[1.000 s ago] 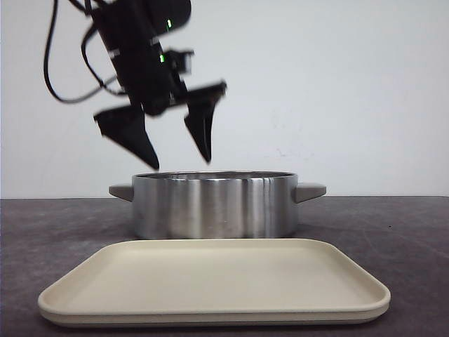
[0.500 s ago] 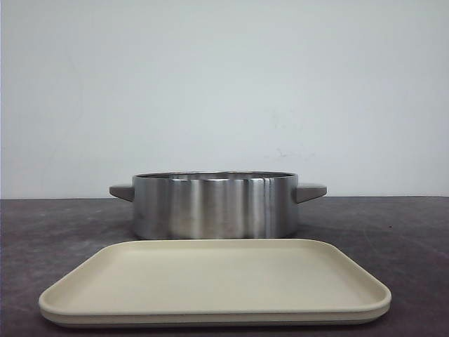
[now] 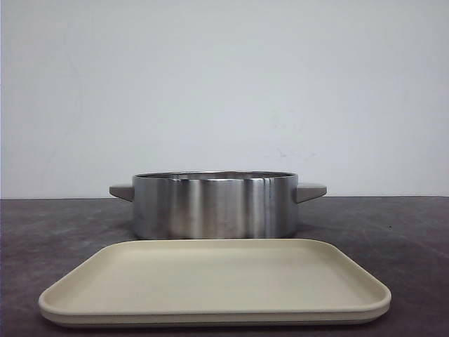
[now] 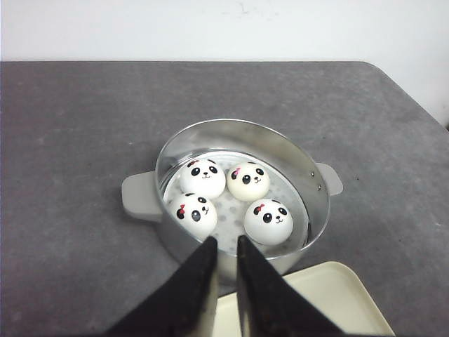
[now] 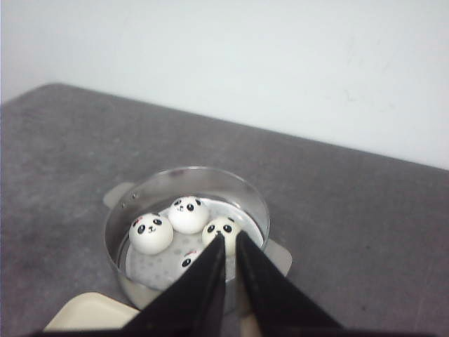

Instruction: Steam buns

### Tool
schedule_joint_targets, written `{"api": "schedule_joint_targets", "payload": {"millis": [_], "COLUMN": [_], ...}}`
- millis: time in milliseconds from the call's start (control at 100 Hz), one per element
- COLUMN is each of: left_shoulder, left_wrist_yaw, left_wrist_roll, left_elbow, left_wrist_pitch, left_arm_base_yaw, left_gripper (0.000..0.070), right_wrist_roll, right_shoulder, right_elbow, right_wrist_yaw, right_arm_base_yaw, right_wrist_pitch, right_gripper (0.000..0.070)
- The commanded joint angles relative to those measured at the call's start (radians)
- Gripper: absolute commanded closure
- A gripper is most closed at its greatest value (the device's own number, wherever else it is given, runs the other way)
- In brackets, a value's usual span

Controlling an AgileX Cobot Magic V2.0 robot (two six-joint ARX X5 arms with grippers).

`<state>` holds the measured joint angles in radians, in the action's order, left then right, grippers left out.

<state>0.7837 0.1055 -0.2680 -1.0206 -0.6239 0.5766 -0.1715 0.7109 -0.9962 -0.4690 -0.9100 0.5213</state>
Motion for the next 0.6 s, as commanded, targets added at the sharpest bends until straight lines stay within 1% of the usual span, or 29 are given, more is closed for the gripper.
{"api": "schedule_joint_targets", "payload": {"millis": [0, 590], "left_shoulder": [-0.003, -0.028], "left_wrist_yaw": [0.003, 0.003], "left_wrist_roll": [-0.006, -0.006], "left_elbow": [-0.014, -0.014], "left_wrist_pitch": [-0.006, -0.008], "left_arm_base_yaw": [0.007, 0.007], "left_gripper": [0.07, 0.07], "right_wrist_roll": [0.011, 0.011], "right_shoulder": [0.003, -0.001], "right_elbow": [-0.016, -0.016], "right_wrist_yaw": [-0.003, -0.003], "right_arm_base_yaw": [-0.011, -0.009], "right_wrist_pitch": [-0.012, -0.011], "right_gripper": [0.0682, 0.0682]}}
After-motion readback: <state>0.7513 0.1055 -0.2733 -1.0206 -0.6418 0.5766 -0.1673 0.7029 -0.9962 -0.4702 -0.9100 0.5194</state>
